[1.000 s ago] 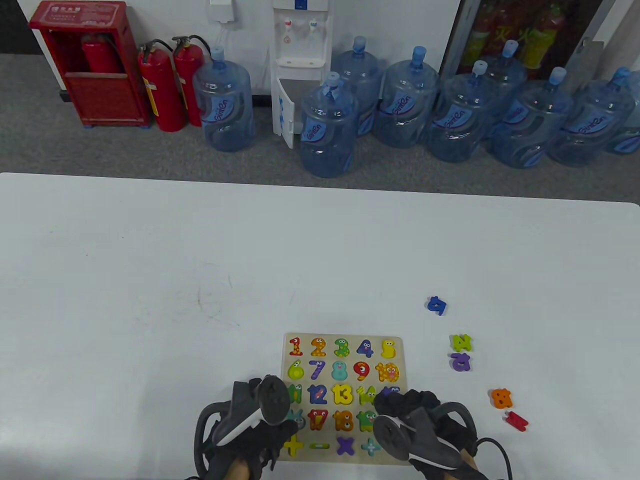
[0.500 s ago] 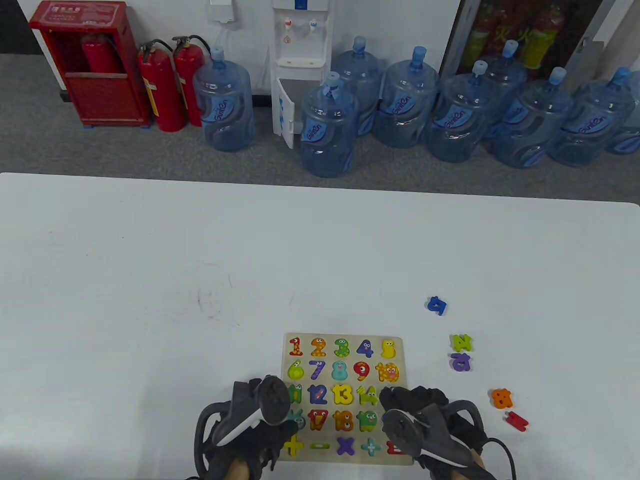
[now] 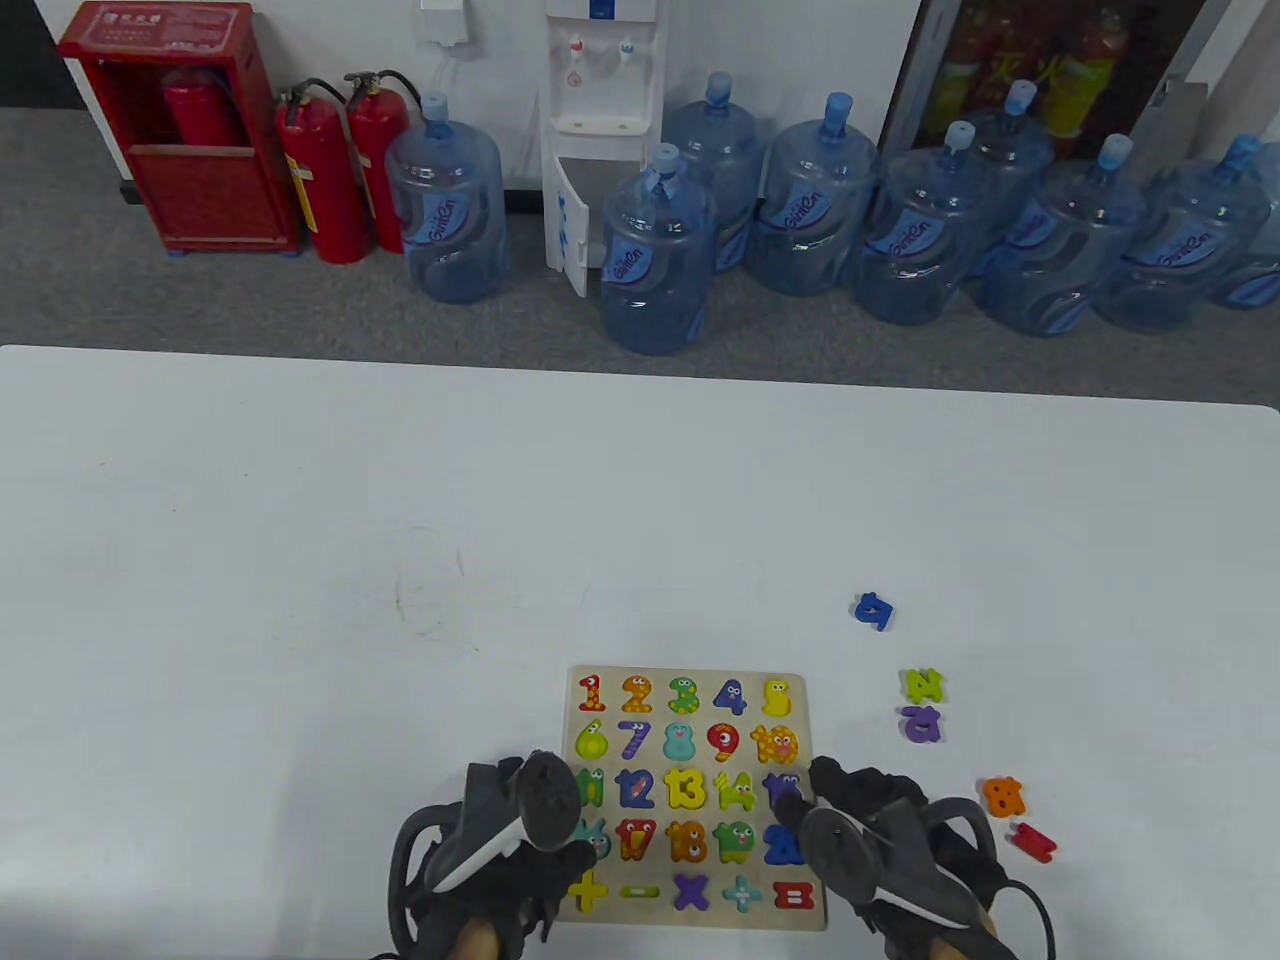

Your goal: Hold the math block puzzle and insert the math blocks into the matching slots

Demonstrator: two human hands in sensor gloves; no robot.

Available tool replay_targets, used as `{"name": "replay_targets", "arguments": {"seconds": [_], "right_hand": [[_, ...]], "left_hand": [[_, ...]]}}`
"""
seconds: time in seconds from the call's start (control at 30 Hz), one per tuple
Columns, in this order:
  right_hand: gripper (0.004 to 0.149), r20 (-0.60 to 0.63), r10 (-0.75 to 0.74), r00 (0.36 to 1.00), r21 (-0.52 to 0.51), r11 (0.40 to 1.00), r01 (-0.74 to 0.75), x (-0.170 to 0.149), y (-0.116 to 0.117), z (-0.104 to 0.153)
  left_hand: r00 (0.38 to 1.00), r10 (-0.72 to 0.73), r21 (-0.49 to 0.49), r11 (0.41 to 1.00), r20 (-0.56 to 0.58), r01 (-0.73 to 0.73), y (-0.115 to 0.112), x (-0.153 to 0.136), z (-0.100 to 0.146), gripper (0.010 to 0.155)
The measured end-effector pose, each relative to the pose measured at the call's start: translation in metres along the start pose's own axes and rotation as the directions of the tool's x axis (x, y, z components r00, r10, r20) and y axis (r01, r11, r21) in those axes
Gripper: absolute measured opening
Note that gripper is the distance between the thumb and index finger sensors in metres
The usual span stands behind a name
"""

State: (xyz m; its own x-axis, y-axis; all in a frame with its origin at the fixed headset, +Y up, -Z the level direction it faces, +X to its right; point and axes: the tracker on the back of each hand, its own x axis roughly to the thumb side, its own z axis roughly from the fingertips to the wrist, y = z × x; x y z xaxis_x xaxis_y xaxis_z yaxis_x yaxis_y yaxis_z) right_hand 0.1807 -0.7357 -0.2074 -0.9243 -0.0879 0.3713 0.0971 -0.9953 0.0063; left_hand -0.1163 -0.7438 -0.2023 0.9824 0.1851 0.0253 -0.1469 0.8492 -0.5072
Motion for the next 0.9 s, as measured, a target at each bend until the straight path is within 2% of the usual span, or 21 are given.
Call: {"name": "replay_targets", "arguments": {"seconds": [0.27,0.4,0.6,0.7,0.8,0.9], "right_hand": [[0.055,0.014,0.026,1.000,0.046,0.999,-0.027,0.004,0.003,-0.001],[0.059,-0.028,-0.017,0.999,0.014,1.000,0.018,-0.006,-0.001,-0.002],[0.068,-0.170,-0.022,0.985,-0.002,1.000,0.022,-0.037,-0.004,0.001],[0.074,-0.297,0.054,0.953,0.014,0.999,-0.053,-0.058,-0.003,0.004],[0.079,-0.409,0.086,0.908,0.125,0.991,-0.037,-0.083,0.001,0.011],[0.082,-0.528,0.064,0.847,0.166,0.986,0.029,-0.107,0.004,0.019]], "left_hand": [[1.000,0.000,-0.001,1.000,0.000,0.000,0.000,0.000,0.000,0.086],[1.000,0.001,0.000,1.000,0.000,-0.001,0.000,0.000,0.000,0.086],[1.000,0.001,-0.001,1.000,0.001,-0.001,0.000,0.000,0.000,0.086],[1.000,-0.001,-0.001,1.000,0.001,0.001,0.000,0.000,0.000,0.086],[1.000,0.000,-0.001,1.000,0.001,0.000,0.000,0.000,0.000,0.086],[1.000,-0.001,0.000,1.000,0.002,0.001,0.000,0.000,0.000,0.086]]}}
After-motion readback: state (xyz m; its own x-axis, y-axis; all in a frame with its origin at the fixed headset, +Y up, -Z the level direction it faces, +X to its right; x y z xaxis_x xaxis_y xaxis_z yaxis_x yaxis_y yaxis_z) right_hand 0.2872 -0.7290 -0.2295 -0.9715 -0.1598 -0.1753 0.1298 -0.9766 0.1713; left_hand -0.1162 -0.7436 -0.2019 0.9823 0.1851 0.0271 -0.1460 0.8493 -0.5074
